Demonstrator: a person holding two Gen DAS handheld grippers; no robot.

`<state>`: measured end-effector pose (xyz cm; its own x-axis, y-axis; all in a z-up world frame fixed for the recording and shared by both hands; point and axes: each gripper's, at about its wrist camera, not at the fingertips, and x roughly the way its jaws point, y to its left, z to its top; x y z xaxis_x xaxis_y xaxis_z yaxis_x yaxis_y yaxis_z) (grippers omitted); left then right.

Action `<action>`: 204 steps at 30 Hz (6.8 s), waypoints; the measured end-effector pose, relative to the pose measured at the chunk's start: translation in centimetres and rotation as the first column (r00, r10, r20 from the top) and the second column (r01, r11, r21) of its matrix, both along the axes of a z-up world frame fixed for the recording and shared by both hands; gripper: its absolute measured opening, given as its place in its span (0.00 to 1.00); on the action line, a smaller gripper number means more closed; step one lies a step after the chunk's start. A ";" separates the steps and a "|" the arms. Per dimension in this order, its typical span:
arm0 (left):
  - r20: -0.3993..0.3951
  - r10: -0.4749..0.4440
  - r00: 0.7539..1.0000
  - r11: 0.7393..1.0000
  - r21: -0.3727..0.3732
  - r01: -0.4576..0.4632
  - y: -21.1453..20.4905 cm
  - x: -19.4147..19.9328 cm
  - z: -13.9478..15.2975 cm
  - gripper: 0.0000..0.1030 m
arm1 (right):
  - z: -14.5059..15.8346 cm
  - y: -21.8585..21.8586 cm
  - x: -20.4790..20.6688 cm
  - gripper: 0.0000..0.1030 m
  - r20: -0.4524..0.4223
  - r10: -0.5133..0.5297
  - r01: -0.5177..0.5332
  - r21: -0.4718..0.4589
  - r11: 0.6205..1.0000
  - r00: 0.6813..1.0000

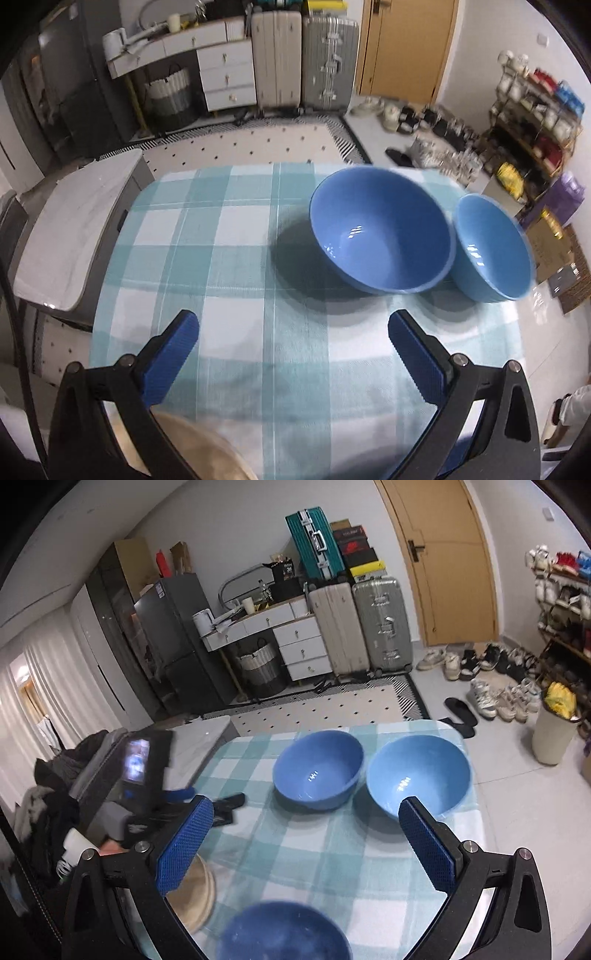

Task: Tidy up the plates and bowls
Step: 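Move both tools toward the darker blue bowl beside the light one, then close left tool on the darker bowl rim while right tool grips the same bowl, then lift and carry the darker bowl with both tools toward the set-down bowl, then lower the darker bowl into the set-down blue bowl and open both tools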

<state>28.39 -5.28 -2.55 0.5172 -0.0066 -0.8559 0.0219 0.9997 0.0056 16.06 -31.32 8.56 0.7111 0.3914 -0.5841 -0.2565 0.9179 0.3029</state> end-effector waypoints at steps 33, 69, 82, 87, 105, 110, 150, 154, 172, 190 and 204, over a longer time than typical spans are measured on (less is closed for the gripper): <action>-0.326 -0.121 0.938 0.986 -0.144 0.078 -1.6 10.7 -7.4 0.12 | -6.6 7.0 13.4 0.99 -0.128 -0.010 -0.031 -0.318 0.947 0.992; -0.377 -0.286 0.881 0.958 -0.117 0.260 2.7 0.9 -6.7 0.12 | -18.4 11.4 18.1 0.47 -0.452 0.043 -0.242 -0.392 0.888 0.891; -0.355 -0.298 0.886 0.954 -0.149 0.261 2.4 0.7 -6.2 0.12 | -20.6 10.2 17.9 0.11 -0.571 0.025 -0.233 -0.294 0.927 0.821; -0.359 -0.289 0.887 0.956 -0.157 0.248 2.1 0.4 -5.8 0.12 | -20.2 9.7 17.5 0.10 -0.552 -0.010 -0.188 -0.302 0.935 0.834; -0.304 -0.307 0.902 0.947 -0.191 0.258 0.5 -2.1 -0.5 0.12 | -13.0 7.6 13.5 0.09 -0.492 -0.053 -0.108 -0.293 0.950 0.869; -0.281 -0.323 0.904 0.943 -0.181 0.281 -0.1 -3.8 1.2 0.12 | -11.4 7.0 11.5 0.09 -0.476 -0.064 -0.091 -0.295 0.951 0.877; -0.284 -0.444 0.850 0.888 -0.014 0.459 -6.3 -17.1 -0.9 0.15 | -13.0 2.3 -3.7 0.09 -0.528 -0.075 -0.087 -0.276 0.957 0.846; -0.273 -0.442 0.855 0.881 0.050 0.471 -6.8 -18.1 -1.7 0.17 | -13.8 2.5 -4.7 0.09 -0.505 -0.077 -0.081 -0.284 0.955 0.859; -0.233 -0.441 0.867 0.861 0.164 0.482 -8.0 -20.0 -5.0 0.29 | -15.9 3.1 -7.7 0.09 -0.405 -0.090 -0.076 -0.377 0.923 0.910; -0.183 -0.410 0.893 0.898 0.090 0.431 -7.5 -19.7 -5.1 0.33 | -14.6 1.4 -9.6 0.13 -0.330 -0.126 0.018 -0.311 0.950 0.935; 0.086 -0.295 0.952 0.951 -0.069 0.301 -4.8 -21.5 -0.7 0.50 | -12.1 0.6 -11.9 0.55 -0.158 -0.203 0.182 -0.135 0.974 0.966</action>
